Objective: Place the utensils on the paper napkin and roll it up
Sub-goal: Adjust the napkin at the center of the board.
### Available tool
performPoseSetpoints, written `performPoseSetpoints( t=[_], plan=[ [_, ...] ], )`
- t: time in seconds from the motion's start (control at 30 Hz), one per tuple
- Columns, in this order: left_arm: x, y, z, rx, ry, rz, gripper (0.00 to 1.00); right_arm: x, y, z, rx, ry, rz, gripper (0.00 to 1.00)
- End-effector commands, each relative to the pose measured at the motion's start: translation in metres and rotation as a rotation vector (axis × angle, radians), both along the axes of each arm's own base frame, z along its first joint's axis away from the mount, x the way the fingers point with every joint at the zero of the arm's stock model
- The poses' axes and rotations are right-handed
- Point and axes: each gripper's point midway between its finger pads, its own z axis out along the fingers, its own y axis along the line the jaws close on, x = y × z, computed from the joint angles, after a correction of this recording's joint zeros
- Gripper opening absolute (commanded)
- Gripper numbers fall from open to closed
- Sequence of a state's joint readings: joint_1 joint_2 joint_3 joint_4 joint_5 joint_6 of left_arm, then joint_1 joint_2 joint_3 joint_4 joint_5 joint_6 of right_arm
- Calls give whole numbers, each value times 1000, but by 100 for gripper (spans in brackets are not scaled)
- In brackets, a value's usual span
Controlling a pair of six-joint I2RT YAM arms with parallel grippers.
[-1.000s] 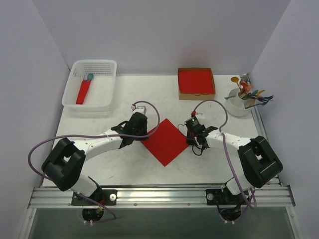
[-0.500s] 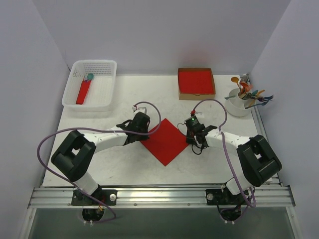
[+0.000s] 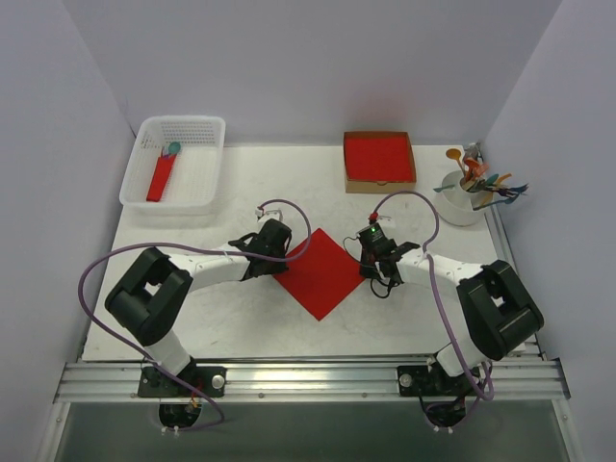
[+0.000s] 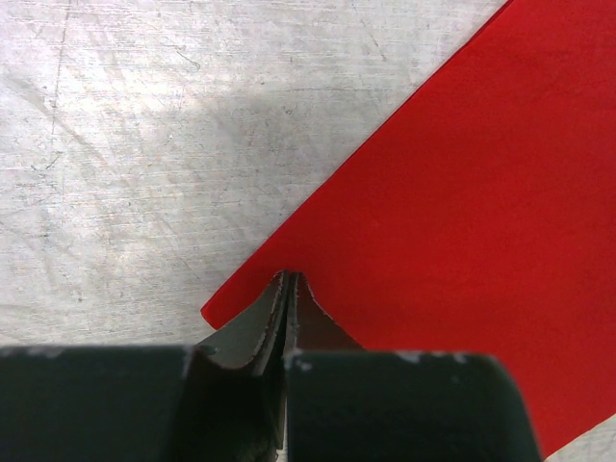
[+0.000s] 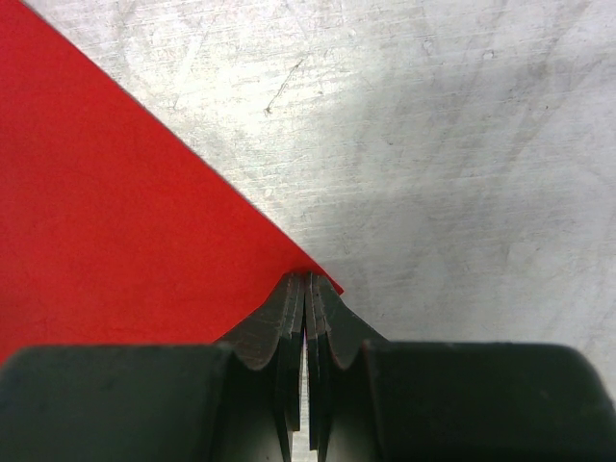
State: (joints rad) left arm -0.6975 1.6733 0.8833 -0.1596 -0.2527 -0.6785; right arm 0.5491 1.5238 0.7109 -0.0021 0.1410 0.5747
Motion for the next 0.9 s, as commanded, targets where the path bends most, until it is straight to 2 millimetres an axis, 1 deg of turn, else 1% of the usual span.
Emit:
performPoseSetpoints(
  t=[0.0, 0.2, 0.33, 0.37, 0.4, 0.5, 0.53, 0.57, 0.6, 0.63, 0.67, 0.7, 0.73, 0.77, 0.8, 0.83, 0.87],
  plan=[
    [5, 3, -1, 3, -11, 30, 2, 2, -8, -1, -38, 11, -8, 0],
    [8, 3, 4, 9, -24, 25, 2, -4, -7, 1, -25, 18, -3, 0],
    [14, -1, 6, 11, -34, 16, 2, -18, 0, -2, -8, 37, 21, 0],
    [16, -2, 5, 14, -35, 15, 2, -24, 4, -2, -7, 38, 26, 0],
    [20, -3, 8, 17, -53, 17, 2, -28, 6, -2, -11, 40, 31, 0],
    [28, -5, 6, 32, -63, 11, 2, -44, 16, 1, 1, 38, 39, 0],
    [35, -9, 11, 30, -77, 11, 2, -50, 17, 1, 2, 45, 42, 0],
    [37, -10, 7, 41, -72, 8, 2, -58, 27, 5, 25, 38, 54, 0],
    [41, -11, 8, 54, -82, 2, 2, -65, 27, 4, 26, 46, 55, 0],
    [49, -16, 14, 45, -103, 0, 2, -71, 30, 4, 31, 50, 62, 0],
    [53, -19, 12, 45, -108, -4, 2, -76, 34, 7, 48, 43, 67, 0],
    [58, -22, 15, 48, -124, -14, 2, -86, 41, 8, 64, 48, 76, 0],
    [62, -25, 16, 46, -134, -17, 2, -90, 44, 9, 70, 47, 81, 0],
    [71, -31, 22, 32, -157, -23, 2, -94, 48, 11, 83, 42, 86, 0],
    [75, -36, 25, 29, -170, -42, 2, -98, 52, 12, 87, 42, 93, 0],
    [79, -41, 29, 19, -182, -55, 2, -105, 61, 16, 99, 42, 109, 0],
    [89, -50, 39, 0, -212, -64, 2, -108, 66, 19, 105, 38, 126, 0]
  ],
)
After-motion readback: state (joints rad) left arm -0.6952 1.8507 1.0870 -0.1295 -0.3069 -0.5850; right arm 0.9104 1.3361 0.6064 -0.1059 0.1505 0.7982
